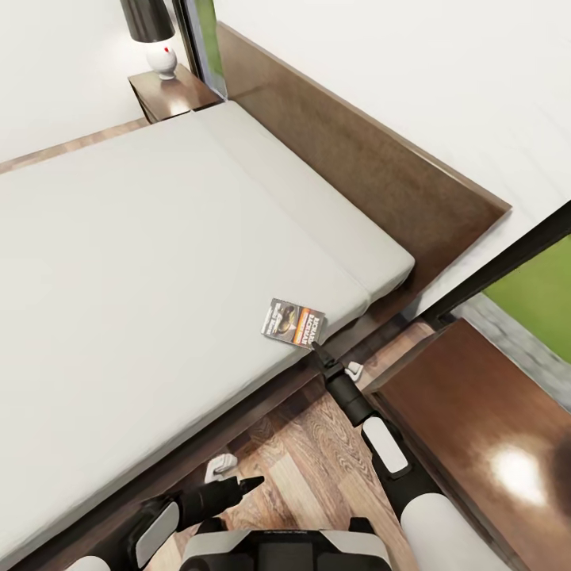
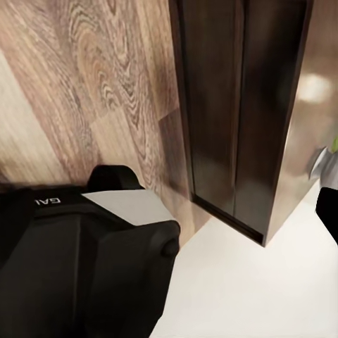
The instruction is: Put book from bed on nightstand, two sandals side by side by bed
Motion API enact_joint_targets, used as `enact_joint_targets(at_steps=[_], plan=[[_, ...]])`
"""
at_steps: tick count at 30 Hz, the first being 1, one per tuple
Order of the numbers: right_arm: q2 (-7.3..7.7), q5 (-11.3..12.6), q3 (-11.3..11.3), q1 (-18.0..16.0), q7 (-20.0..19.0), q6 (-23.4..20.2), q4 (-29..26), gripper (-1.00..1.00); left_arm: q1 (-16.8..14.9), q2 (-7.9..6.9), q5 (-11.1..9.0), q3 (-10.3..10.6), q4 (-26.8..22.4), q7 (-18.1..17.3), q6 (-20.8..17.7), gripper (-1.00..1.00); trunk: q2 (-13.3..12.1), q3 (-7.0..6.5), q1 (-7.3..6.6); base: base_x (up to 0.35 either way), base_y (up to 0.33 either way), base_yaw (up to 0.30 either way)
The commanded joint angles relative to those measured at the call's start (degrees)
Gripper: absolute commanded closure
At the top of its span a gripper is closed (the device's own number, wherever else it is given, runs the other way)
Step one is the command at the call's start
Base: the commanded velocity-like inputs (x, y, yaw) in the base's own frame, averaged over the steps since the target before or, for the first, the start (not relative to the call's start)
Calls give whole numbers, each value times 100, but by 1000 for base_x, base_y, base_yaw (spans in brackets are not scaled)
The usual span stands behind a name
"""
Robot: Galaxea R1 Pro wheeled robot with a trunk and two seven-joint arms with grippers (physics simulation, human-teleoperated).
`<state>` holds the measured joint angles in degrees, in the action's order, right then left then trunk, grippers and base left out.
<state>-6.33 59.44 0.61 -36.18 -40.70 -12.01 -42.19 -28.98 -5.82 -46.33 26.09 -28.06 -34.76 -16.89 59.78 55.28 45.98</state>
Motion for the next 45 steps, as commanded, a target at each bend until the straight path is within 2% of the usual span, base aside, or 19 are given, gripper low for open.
enact_joint_targets(at_steps=[1,7,20,22,23,24,27,29,45], plan=[[0,92,1,1,-8,-49,0,-100,-3,-3,-61,53,-2,2,-43,-100,44,21,23,0,0,0],[0,148,0,3,-8,-48,0,-100,-3,1,-61,196,31,1,-42,-100,285,129,155,0,0,0],[19,205,-26,6,-8,-115,-3,-100,-3,2,-61,230,37,-4,-42,-100,806,362,440,0,0,0],[65,356,-30,10,-8,-236,3,-100,-3,2,-61,230,37,-4,-42,-100,886,398,484,0,0,0],[133,490,-30,13,-7,-342,5,-100,-3,2,-61,230,37,-5,-42,-100,926,416,506,0,0,0],[282,658,-26,18,-3,-472,7,-100,-3,2,-61,230,37,-5,-42,-100,967,434,528,0,0,0],[454,784,-21,21,-1,-572,9,-100,-3,2,-61,230,37,-5,-42,-100,1087,488,594,0,0,0],[507,827,-21,22,0,-599,9,-100,-3,2,-61,230,37,-5,-42,-100,1167,524,638,0,0,0],[536,848,-17,23,8,-618,9,-100,-3,2,-61,230,37,-5,-42,-100,1809,811,989,0,0,0]])
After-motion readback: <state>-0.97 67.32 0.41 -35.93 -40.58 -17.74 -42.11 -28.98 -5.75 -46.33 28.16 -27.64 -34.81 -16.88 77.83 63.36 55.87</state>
